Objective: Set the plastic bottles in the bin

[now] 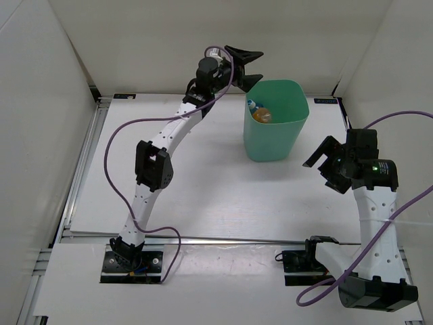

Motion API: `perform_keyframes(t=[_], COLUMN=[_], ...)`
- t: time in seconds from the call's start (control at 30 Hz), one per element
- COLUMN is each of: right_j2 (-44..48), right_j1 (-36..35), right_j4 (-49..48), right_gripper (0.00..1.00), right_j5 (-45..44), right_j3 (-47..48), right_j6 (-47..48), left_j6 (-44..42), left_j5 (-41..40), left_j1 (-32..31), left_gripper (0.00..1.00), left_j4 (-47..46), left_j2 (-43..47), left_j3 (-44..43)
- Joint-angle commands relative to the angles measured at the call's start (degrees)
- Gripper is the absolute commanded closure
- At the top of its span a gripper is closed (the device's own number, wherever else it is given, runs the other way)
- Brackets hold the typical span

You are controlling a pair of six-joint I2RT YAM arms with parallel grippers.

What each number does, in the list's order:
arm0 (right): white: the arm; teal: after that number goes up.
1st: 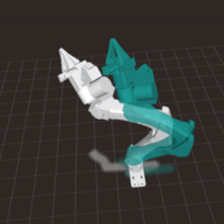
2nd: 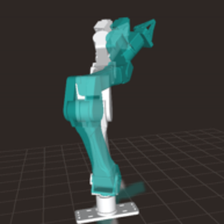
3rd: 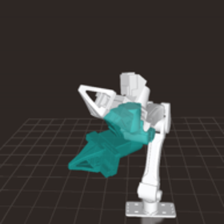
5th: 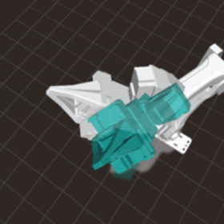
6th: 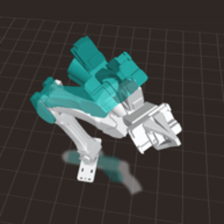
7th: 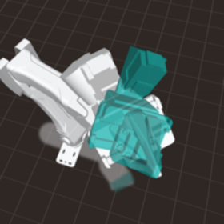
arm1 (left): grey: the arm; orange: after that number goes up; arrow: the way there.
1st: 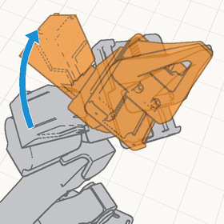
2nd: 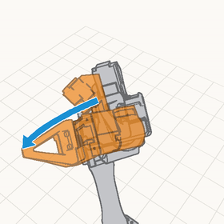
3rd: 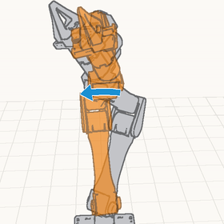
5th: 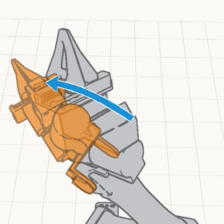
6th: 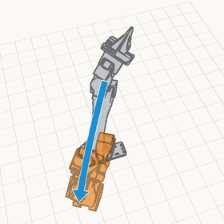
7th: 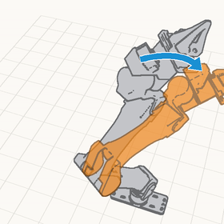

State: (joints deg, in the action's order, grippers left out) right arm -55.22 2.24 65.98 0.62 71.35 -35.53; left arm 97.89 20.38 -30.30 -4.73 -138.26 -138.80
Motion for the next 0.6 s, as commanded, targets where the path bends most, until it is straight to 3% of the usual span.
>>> perform_keyframes(t=[0.0, 0.07, 0.13, 0.2, 0.23, 0.27, 0.3, 0.33, 0.37, 0.47, 0.57], right_j2=[0.55, 0.55, 0.55, 0.55, -0.66, -1.29, -1.29, -2.08, -2.08, -2.08, -2.08], right_j1=[0.22, 0.22, 0.22, 0.22, 0.22, 0.22, 0.22, 0.22, 0.22, 0.22, 0.22], right_j4=[-0.41, -0.41, -0.41, -0.41, -0.41, -0.41, -0.41, -0.41, -0.41, -1.11, -1.11], right_gripper=[0.00, 0.00, 0.00, 0.00, 0.00, 0.00, 0.00, 0.00, 0.00, 0.00, 0.00], right_j5=[0.34, 0.34, 1.13, 2.71, 3.50, 4.12, 4.82, 4.83, 4.83, 3.70, 2.63], right_j3=[1.42, 1.94, 2.47, 2.48, 3.61, 4.14, 4.15, 4.67, 4.67, 4.67, 4.15], right_j6=[0.90, 1.43, 1.43, 2.04, 2.91, 3.62, 3.62, 3.62, 3.62, 3.62, 3.10], left_j6=[-6.70, -12.95, -27.52, -38.94, -48.22, -51.53, -53.92, -57.25, -58.41, -63.77, -65.81], left_j5=[7.62, 10.89, 11.96, 7.68, 0.35, -4.77, -9.52, -14.10, -22.76, -36.93, -48.19], left_j1=[3.39, 5.07, 6.22, 6.22, 5.27, 3.17, 2.45, 1.75, 1.13, -0.01, -0.02], left_gripper=[0.00, 0.00, 0.00, 0.00, 0.00, 0.00, 0.00, 0.00, 0.00, 0.00, 0.00], left_j4=[-0.98, 4.08, 8.92, 18.21, 20.35, 21.86, 22.39, 22.40, 22.40, 23.88, 25.29], left_j2=[8.41, 13.51, 24.27, 32.66, 37.14, 46.32, 50.93, 55.42, 63.64, 77.55, 86.29], left_j3=[0.63, 6.40, 12.21, 23.36, 28.27, 33.81, 46.13, 52.08, 57.54, 75.65, 87.63])
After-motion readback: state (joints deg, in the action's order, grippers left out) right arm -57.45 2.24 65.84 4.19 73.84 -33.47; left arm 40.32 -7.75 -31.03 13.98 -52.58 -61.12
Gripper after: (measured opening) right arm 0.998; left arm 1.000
